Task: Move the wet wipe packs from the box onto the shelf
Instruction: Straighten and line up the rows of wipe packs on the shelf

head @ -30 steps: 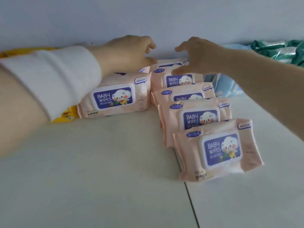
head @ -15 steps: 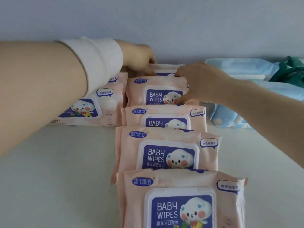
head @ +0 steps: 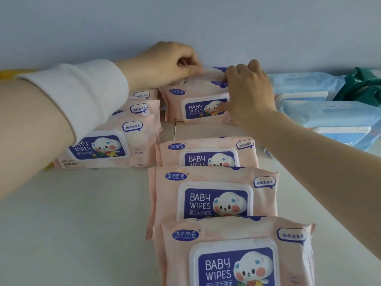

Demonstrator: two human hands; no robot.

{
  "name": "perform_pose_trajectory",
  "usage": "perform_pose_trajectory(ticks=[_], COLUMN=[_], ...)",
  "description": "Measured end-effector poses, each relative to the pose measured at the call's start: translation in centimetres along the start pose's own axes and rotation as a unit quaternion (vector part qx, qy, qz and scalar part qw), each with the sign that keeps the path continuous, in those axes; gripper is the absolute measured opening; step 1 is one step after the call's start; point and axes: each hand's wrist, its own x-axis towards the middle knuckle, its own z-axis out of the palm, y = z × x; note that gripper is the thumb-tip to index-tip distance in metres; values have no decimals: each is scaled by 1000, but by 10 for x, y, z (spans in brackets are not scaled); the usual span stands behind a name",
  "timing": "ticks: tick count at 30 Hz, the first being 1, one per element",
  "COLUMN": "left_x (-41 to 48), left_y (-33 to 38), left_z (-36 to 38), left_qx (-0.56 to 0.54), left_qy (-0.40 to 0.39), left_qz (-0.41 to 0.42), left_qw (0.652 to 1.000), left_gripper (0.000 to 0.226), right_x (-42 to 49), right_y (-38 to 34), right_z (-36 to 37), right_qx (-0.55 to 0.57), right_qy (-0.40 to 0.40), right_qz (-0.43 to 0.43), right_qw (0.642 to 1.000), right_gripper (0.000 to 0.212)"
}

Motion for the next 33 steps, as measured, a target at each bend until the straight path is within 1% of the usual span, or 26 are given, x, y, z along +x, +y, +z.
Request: perform_pose_trajectory(ticks=[1,2,3,4,6,7,9,10,11,13,14,15,16,18,20,23,24,26,28,30,32,33], left_x=[-4,-8,-11,-13,-14,-13,-12,-13,-13,-14,-15,-15,-15,-14,-13,-13,-14,-16,-18,-18,-19,-19], left_y=[0,1,0,-1,-3,-3,-2,-1,-1,1,1,2,3,5,6,6,6,7,7,3,-2,-4], left_z=[1,5,10,15,21,22,24,25,25,23,22,20,20,19,17,11,10,8,8,11,18,22], left_qx=[23,81,143,181,182,170,163,166,169,168,166,164,164,168,144,35,11,-3,1,49,128,147], left_qy=[-12,-28,-39,-36,-11,-2,-3,-8,-11,-11,-11,-12,-14,-28,-51,-79,-83,-99,-121,-126,-103,-88], left_qz=[13,32,50,64,67,64,53,48,49,60,64,65,66,63,45,-15,-24,-12,7,18,42,54], left_qw=[1000,996,988,981,981,983,985,985,984,984,984,984,984,983,987,996,996,995,993,991,985,984], left_gripper=[52,66,77,80,70,64,58,58,58,60,60,60,60,59,59,67,71,83,97,109,109,105], right_x=[1,1,2,1,-2,-8,-24,-33,-43,-58,-61,-61,-60,-56,-53,-44,-39,-30,-24,-25,-31,-35], right_y=[0,-1,-1,-2,-3,-3,-2,-1,0,0,1,2,1,0,2,3,4,5,4,2,0,0], right_z=[1,1,1,-1,-9,-15,-27,-31,-34,-32,-28,-26,-24,-22,-19,-22,-23,-23,-19,-13,-10,-12], right_qx=[0,2,4,4,-2,1,55,93,114,73,55,66,92,111,107,105,104,102,94,66,12,-7], right_qy=[-1,-2,-5,-10,-7,14,56,37,-16,-172,-233,-277,-306,-319,-299,-220,-180,-94,-34,0,31,55], right_qz=[2,2,2,-1,-19,-35,-89,-117,-141,-164,-157,-132,-105,-83,-80,-75,-67,-43,-34,-48,-78,-95], right_qw=[1000,1000,1000,1000,1000,999,993,988,983,969,958,950,942,938,945,967,976,989,994,997,996,994], right_gripper=[45,45,46,50,60,64,64,64,66,75,77,77,75,73,77,81,77,66,62,61,62,63])
